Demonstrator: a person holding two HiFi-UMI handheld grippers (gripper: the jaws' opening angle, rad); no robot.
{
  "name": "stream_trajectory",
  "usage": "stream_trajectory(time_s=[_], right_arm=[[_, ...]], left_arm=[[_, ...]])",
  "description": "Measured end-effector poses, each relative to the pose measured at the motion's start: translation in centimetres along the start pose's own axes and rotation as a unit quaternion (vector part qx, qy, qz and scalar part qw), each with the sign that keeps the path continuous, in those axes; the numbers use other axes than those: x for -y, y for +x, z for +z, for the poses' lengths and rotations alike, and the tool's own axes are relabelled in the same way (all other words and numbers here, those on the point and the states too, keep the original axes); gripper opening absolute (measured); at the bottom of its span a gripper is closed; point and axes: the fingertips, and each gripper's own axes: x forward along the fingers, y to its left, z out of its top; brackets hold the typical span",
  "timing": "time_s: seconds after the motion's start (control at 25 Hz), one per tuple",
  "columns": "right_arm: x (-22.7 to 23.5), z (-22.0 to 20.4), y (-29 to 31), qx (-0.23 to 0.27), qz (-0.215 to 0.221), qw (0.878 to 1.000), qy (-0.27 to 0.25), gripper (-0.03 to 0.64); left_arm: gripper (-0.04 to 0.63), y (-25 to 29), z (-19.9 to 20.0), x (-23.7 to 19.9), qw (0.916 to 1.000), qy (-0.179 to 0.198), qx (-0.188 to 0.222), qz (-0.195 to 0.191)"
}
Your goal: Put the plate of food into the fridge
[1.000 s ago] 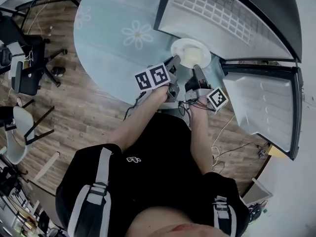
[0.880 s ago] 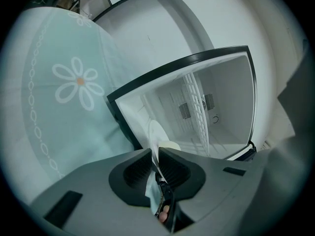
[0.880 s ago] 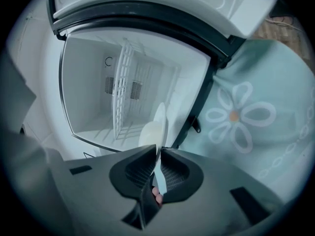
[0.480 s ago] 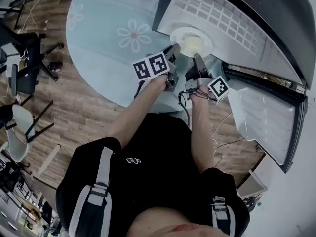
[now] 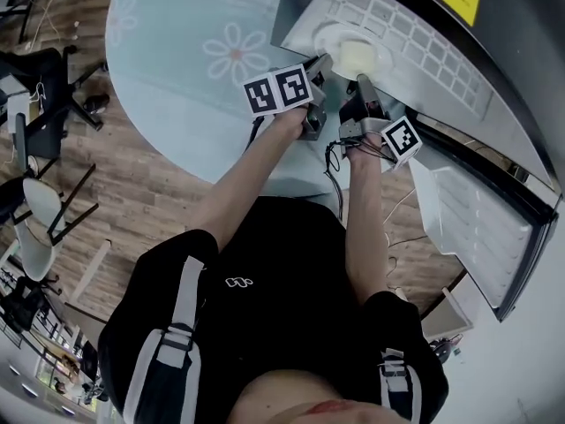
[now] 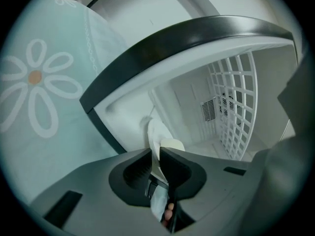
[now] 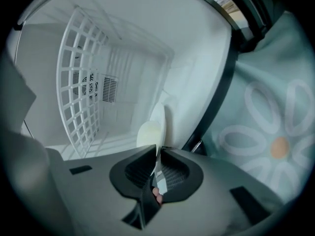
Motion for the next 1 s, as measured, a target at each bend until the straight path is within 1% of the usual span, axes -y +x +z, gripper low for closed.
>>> stream_trajectory(time_s=[0.12,0.2,0.28,0.36,0.44,0.52,0.6,0.64,0.68,0.72,0.76,0.84,0.92,1.0], right_arm=[[0.3,0.3,0.2,0.015,-0.010,1.000,0.010,0.034],[0.6,0.6,0.2,0.025,-0.013,1.000,0.010,0.035],[1.4,1.0,-0.2,0.030,-0.032,0.999,-0.001,0.038],[1.6,1.1,-0.7,0.036,-0.055,0.998,-0.018,0.051],[1.4,1.3,-1.5,0.050,-0.068,0.996,-0.028,0.052],[1.4,1.5,-2.6,0.061,-0.070,0.995,-0.028,0.052],[1.1,1.6,-4.0,0.072,-0.057,0.996,-0.015,0.052],[1.0,1.8,-4.7,0.079,-0.047,0.996,-0.010,0.052],[0.8,2.0,-5.5,0.088,-0.037,0.995,-0.004,0.042],[0.7,2.2,-6.2,0.096,-0.027,0.995,0.000,0.018],[0.5,2.3,-6.8,0.103,-0.017,0.994,0.006,0.002],[-0.1,2.4,-8.0,0.117,0.006,0.993,0.019,0.002],[-1.8,2.2,-8.9,0.126,0.042,0.991,0.027,0.000],[-3.9,1.9,-9.8,0.125,0.085,0.988,0.014,0.000]], left_arm=[[0.048,0.7,0.1,0.0,0.9999,-0.005,-0.009,-0.012],[0.054,1.0,0.2,0.2,0.9998,0.000,-0.013,-0.017],[0.060,0.8,0.3,0.1,0.9998,0.012,-0.014,-0.010],[0.093,0.0,0.5,-0.4,0.9998,0.017,-0.010,0.003],[0.101,-1.3,1.0,-1.1,0.9999,0.004,0.003,0.015],[0.099,-3.0,1.2,-1.8,0.9993,-0.019,0.022,0.023],[0.055,-4.5,1.0,-2.2,0.9981,-0.044,0.036,0.023],[0.005,-5.1,0.8,-2.1,0.9975,-0.056,0.040,0.018],[-0.008,-5.7,0.6,-1.9,0.9970,-0.063,0.044,0.012],[-0.008,-6.2,0.4,-1.6,0.9968,-0.063,0.048,0.005],[-0.008,-6.8,0.1,-1.2,0.9970,-0.059,0.050,0.001],[-0.008,-7.8,-0.8,-0.5,0.9977,-0.046,0.049,-0.005],[-0.005,-8.9,-1.6,0.6,0.9977,-0.036,0.054,-0.019],[-0.005,-10.0,-1.9,2.1,0.9967,-0.023,0.066,-0.042]])
